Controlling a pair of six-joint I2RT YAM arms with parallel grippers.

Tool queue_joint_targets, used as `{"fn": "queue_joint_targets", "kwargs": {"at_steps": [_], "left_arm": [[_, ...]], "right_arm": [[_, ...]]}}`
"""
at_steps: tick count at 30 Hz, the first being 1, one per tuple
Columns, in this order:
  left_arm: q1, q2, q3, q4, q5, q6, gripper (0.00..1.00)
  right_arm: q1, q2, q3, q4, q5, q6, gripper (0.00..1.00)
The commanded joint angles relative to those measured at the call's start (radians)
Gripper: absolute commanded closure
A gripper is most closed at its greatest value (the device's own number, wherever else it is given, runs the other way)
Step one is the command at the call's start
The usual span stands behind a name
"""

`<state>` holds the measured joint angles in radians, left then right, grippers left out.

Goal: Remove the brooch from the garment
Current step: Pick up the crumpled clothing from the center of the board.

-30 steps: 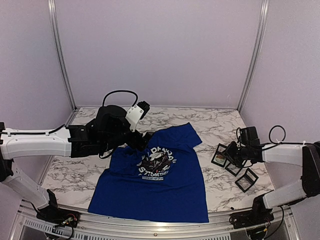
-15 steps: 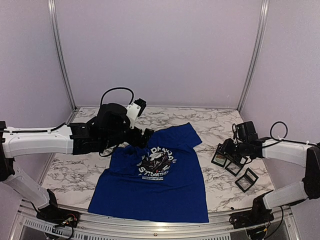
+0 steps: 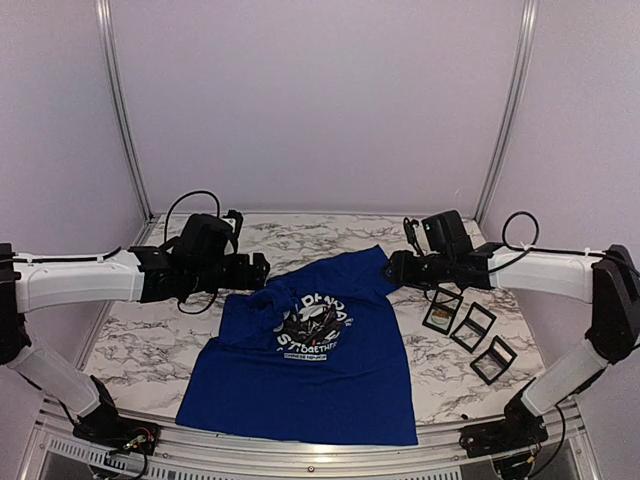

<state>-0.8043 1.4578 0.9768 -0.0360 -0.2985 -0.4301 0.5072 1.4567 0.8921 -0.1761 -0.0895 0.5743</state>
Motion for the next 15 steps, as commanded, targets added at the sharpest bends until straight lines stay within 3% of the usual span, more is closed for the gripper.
{"fn": "queue_joint_targets", "kwargs": {"at_steps": [1, 7, 15], "left_arm": [[0.002, -0.06, -0.091, -0.056, 0.041, -0.107, 0.06], [-0.027, -0.08, -0.257, 0.005, 0.084, -0.19, 0.18], [-0.132, -0.057, -0.343, 0.139, -0.002, -0.171, 0.2]], "right_arm": [[0.1, 0.099, 0.124, 0.065, -0.035, -0.183, 0.43], [0.202, 0.203, 0.214, 0.127, -0.106, -0.304, 0.43], [0.292, 0.297, 0.293, 0.138, -0.135, -0.42, 0.43]]}}
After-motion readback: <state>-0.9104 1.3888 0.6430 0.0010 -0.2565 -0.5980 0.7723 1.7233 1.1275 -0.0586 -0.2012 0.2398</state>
